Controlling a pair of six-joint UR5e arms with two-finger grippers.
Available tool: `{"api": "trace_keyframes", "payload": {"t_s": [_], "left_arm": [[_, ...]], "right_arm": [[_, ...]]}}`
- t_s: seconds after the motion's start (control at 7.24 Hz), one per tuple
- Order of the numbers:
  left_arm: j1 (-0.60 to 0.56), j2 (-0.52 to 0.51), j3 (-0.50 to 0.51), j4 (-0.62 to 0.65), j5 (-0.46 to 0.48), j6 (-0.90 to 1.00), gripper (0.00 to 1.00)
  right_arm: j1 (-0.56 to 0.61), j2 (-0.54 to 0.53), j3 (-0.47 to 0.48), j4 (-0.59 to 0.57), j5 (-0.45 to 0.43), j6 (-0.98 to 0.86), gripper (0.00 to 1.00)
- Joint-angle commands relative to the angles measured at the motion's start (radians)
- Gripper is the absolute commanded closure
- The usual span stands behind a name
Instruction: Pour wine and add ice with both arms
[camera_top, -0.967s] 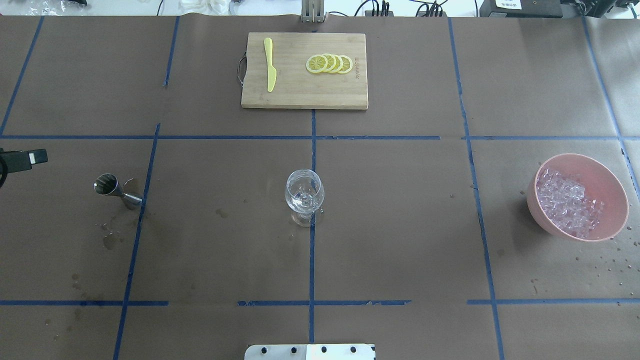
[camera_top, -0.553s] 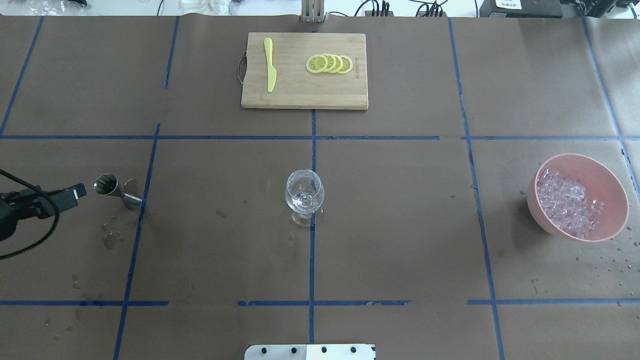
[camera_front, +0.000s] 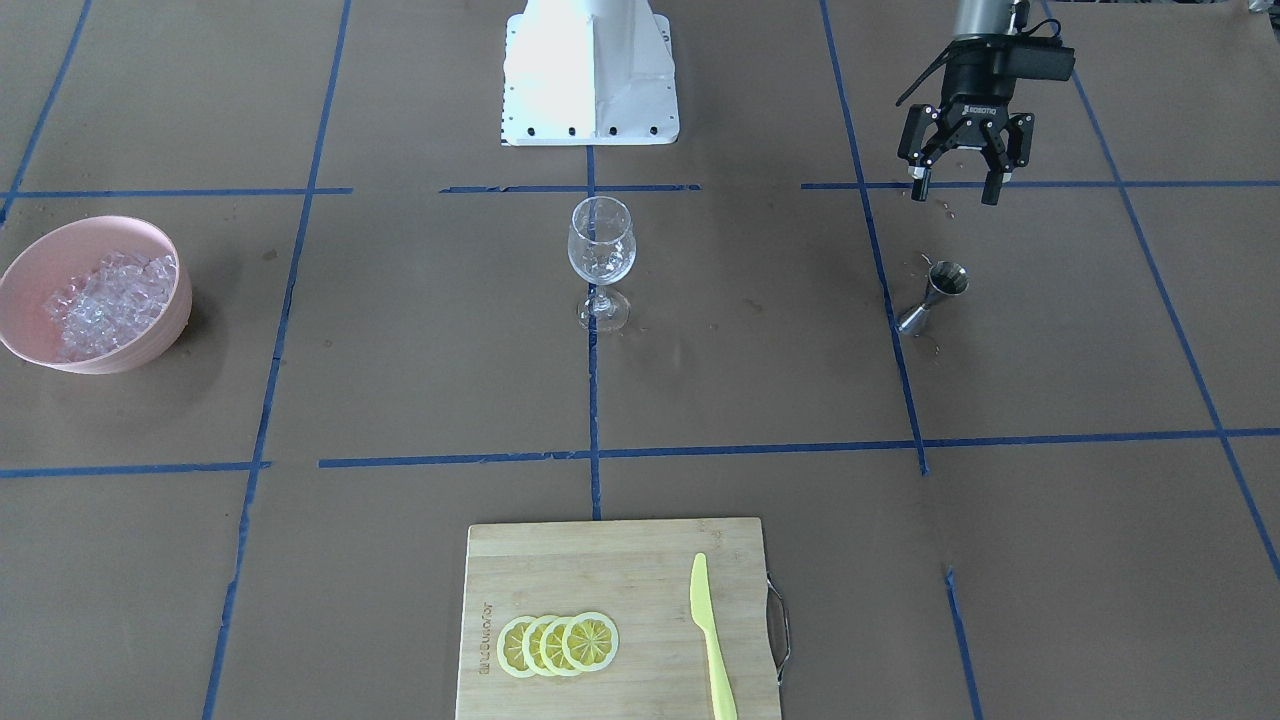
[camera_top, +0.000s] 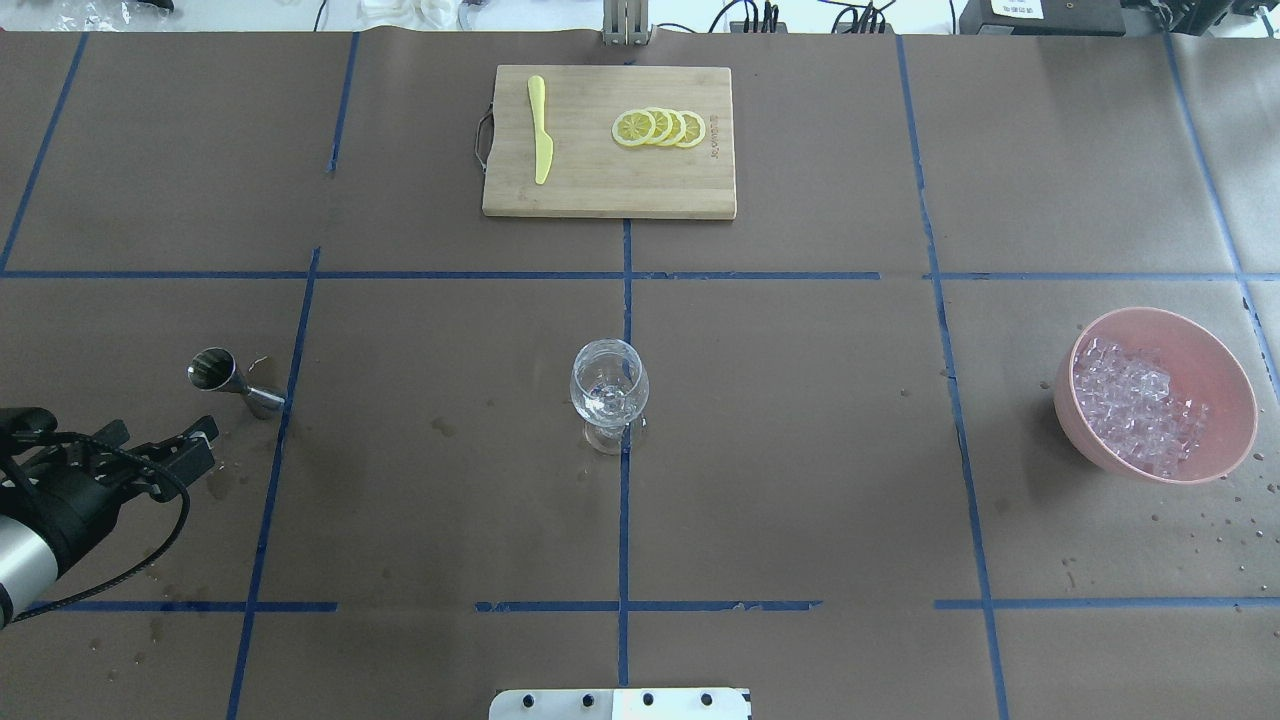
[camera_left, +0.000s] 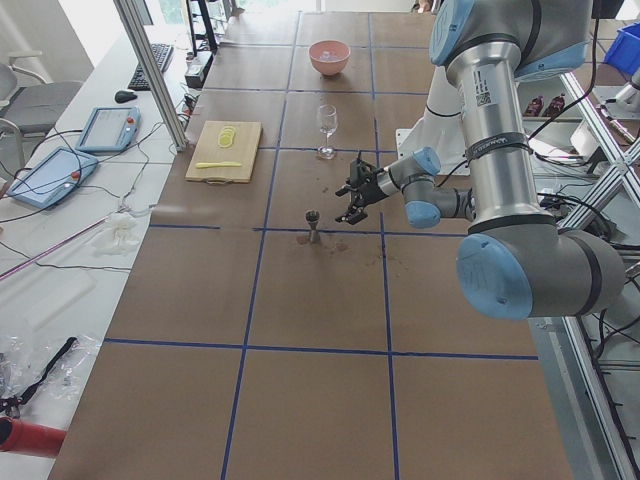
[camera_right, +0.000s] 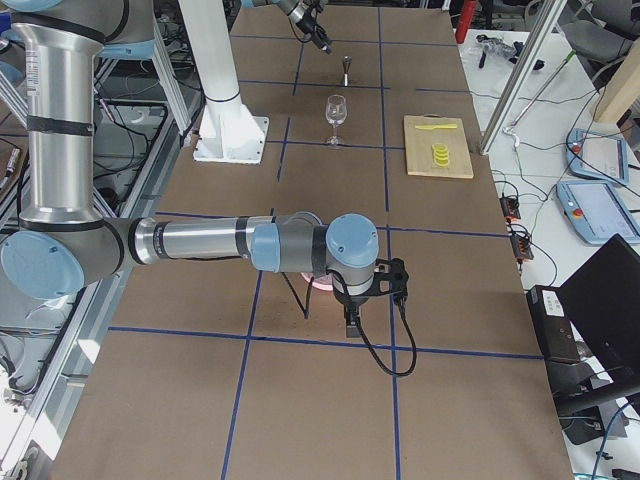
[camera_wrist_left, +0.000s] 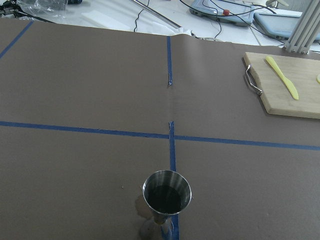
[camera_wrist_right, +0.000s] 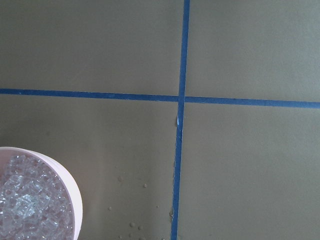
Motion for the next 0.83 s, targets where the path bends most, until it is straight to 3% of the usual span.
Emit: {"api": "trace_keyframes", "payload": {"t_s": [0.0,0.28,0.55,0.69], "left_arm": [[0.049,-0.062,0.119,0.003,0.134,-0.042,0.0],[0.054,-0.144,0.224,0.003,0.259,-0.042,0.0],[0.054,-0.214,0.301,0.003,0.29,-0.042,0.0],[0.054,-0.278,0.382,0.004,0.363,-0.042,0.0]], "right_arm": [[-0.001,0.001,-0.001,0.001,0.001,0.0,0.0],[-0.001,0.001,-0.001,0.0,0.004,0.002,0.0],[-0.001,0.002,-0.004,0.0,0.004,0.0,0.0],[-0.001,0.005,-0.004,-0.002,0.002,0.002,0.0]]}}
